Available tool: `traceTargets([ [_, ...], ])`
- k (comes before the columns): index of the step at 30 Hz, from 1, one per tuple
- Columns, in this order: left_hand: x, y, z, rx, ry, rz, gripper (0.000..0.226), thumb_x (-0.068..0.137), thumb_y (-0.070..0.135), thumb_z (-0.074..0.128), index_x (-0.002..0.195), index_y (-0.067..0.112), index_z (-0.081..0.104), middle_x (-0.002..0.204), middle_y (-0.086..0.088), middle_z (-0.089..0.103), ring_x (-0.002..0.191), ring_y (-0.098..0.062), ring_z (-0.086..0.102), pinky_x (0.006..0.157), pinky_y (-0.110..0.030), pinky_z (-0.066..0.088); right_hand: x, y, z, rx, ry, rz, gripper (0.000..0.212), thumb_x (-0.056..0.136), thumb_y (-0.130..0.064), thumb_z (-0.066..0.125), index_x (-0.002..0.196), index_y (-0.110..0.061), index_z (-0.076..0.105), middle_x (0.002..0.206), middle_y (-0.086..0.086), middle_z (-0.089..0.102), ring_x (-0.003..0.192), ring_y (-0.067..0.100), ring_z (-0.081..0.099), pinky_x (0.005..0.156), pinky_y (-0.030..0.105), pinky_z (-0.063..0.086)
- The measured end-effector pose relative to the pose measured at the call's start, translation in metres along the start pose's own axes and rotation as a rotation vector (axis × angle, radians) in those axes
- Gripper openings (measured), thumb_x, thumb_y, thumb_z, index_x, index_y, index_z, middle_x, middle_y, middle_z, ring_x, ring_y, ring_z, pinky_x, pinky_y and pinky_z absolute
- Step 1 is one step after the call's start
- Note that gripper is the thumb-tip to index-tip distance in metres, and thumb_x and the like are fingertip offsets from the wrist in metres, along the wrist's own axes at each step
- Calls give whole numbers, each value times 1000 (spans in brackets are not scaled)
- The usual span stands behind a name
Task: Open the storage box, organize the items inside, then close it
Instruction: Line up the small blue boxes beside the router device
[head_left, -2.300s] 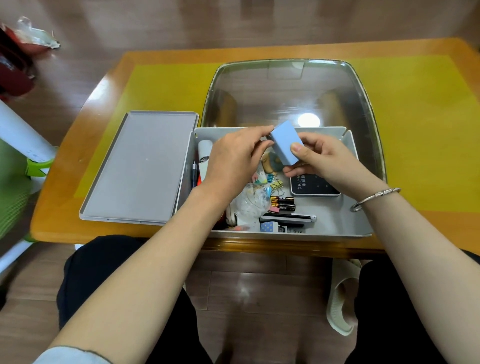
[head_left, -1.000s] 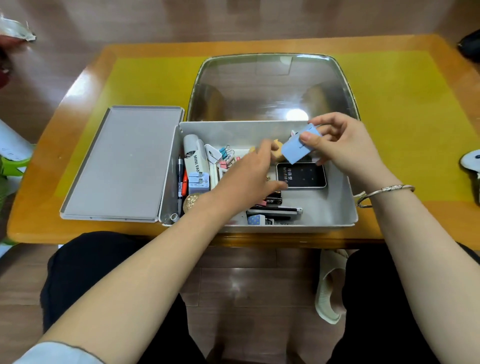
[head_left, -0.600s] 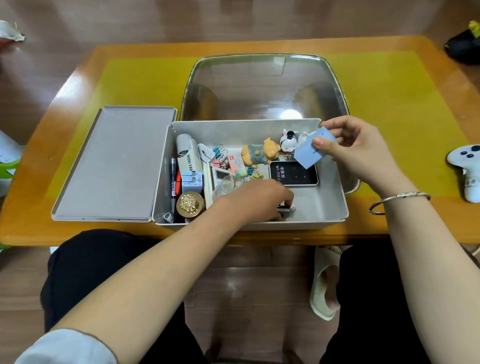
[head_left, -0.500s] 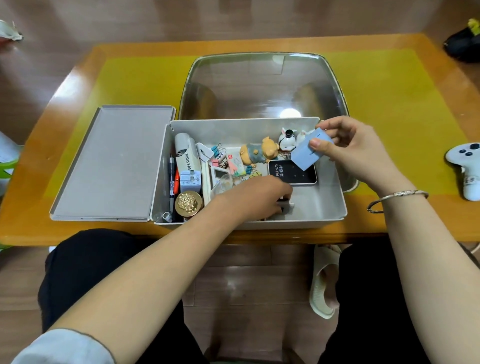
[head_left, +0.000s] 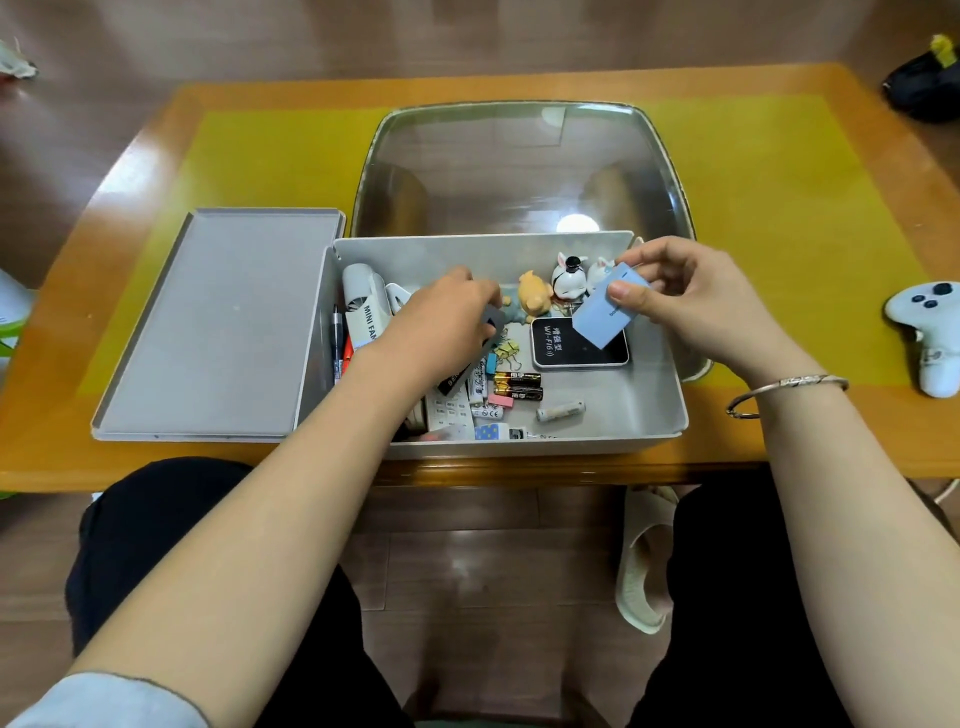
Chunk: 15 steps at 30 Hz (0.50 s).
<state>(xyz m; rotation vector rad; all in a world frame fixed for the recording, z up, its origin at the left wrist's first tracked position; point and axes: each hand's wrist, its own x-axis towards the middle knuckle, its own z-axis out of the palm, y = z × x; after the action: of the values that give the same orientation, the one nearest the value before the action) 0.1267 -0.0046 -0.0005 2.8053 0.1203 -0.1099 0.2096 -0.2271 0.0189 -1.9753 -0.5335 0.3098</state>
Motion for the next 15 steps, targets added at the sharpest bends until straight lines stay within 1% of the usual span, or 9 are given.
traceTargets([
  [2,-1,3,1,120,3,22,30,90,23,59,120,18,58,117,-10,51,107,-31,49,83,-37,38,-1,-1,-1,3,-19,12,38,67,-41,72,98,-20,62,83,0,66,70,7,54,66,18,49],
  [3,-2,6,2,197,11,45,32,90,26,59,120,18,59,118,-8,50,109,-30,45,85,-37,35,-1,-1,-1,5,-30,19,36,67,-41,71,96,-22,62,85,3,66,73,10,55,68,20,49],
  [4,-2,8,3,259,14,69,33,89,29,60,120,19,58,121,-6,49,111,-29,42,86,-37,32,-1,0,-2,4,-38,24,31,68,-39,72,94,-24,62,85,5,66,75,13,55,70,20,49],
  [6,-5,15,7,302,13,124,40,87,35,61,123,18,55,126,-4,47,115,-28,39,90,-38,30,0,1,-3,-14,-47,20,23,72,-31,73,91,-26,62,86,7,65,76,15,54,69,18,48],
  [8,-6,27,12,256,5,212,44,88,40,60,126,18,52,127,-4,48,117,-27,40,91,-38,30,0,1,-4,-24,-48,12,20,76,-26,73,93,-24,62,85,8,64,75,15,52,67,17,47],
  [9,-6,34,14,212,-16,262,43,89,42,60,124,18,53,125,-4,51,116,-26,43,91,-38,32,-1,1,-5,-21,-46,15,22,76,-24,73,95,-20,63,84,8,64,74,16,51,68,20,47],
  [12,-5,49,24,122,-118,393,38,86,45,63,113,19,59,110,-1,61,105,-23,51,82,-35,37,-2,-1,-10,-18,-37,34,31,76,-24,73,102,-10,64,83,7,64,74,18,52,71,28,47],
  [13,-6,51,28,107,-150,426,39,83,47,65,112,21,61,105,2,62,101,-21,51,78,-33,37,-2,-1,-12,-22,-39,40,33,76,-25,73,102,-9,64,82,7,64,73,18,52,71,28,47],
  [15,-7,52,37,95,-200,474,35,81,44,69,109,24,63,98,7,64,94,-15,49,71,-30,32,-2,-2,-13,-34,-55,50,34,75,-26,74,102,-7,64,80,6,63,71,14,55,70,26,48],
])
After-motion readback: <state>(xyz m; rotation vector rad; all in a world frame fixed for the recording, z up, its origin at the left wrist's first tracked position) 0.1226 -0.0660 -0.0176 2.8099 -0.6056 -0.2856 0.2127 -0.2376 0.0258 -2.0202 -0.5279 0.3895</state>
